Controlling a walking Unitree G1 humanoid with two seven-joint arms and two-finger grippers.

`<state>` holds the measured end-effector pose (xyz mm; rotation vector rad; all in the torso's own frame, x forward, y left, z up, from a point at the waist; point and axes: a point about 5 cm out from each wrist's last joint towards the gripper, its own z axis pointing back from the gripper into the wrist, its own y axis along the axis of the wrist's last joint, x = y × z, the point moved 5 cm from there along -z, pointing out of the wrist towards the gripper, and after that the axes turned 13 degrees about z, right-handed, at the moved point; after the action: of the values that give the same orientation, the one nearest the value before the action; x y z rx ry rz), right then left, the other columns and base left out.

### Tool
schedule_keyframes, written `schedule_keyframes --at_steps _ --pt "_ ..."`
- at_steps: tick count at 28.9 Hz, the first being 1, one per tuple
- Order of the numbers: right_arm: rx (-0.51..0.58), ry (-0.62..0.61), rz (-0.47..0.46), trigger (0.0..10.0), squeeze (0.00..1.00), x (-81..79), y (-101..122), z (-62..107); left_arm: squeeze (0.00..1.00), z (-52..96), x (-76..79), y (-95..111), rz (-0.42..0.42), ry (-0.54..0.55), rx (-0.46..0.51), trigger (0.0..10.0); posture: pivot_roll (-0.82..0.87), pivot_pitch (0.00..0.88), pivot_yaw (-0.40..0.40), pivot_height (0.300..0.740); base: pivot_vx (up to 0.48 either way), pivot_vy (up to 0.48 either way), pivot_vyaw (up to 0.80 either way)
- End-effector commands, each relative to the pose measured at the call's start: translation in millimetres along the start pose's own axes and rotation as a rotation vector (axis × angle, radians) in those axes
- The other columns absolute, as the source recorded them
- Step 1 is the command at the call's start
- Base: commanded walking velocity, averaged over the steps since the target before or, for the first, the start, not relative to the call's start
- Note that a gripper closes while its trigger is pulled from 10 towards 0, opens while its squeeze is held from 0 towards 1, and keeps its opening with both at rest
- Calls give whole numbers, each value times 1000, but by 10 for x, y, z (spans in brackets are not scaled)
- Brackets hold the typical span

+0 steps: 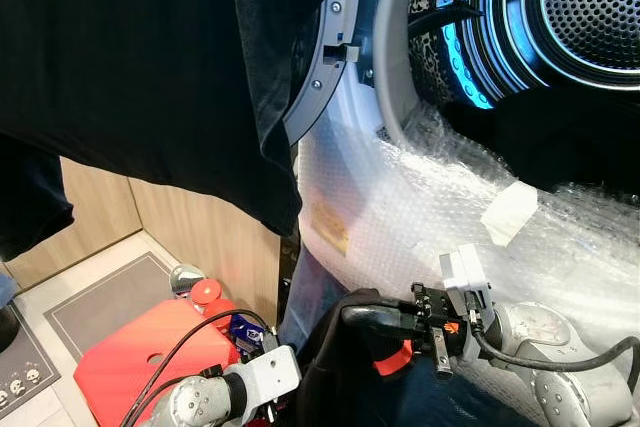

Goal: Clothes washing

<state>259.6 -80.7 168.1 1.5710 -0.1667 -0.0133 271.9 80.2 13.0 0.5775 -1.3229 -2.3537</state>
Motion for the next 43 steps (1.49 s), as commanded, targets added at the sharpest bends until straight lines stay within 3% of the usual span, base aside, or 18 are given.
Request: schedule_keyframes --at_steps 1,6,13,33,35,43 --pt "26 -1 47 0 0 -2 135 30 0 -18 2 18 -5 -17 6 0 94 0 -78 740 0 0 0" --pt "20 -6 52 0 0 15 147 28 0 -33 54 35 -17 -54 -3 0 99 0 -82 740 0 0 0" --pt "23 -14 65 0 0 29 194 31 0 -57 37 107 54 -46 46 0 93 0 -90 740 0 0 0" --pt "24 -33 66 0 0 52 221 71 0 -77 21 188 71 -50 76 0 93 0 -101 740 0 0 0" --pt "17 -41 65 0 0 61 203 71 0 -42 -55 238 98 -22 106 0 93 0 -101 740 0 0 0" --pt "3 -46 67 0 0 70 165 84 0 3 -119 219 114 -21 104 0 99 0 -106 740 0 0 0"
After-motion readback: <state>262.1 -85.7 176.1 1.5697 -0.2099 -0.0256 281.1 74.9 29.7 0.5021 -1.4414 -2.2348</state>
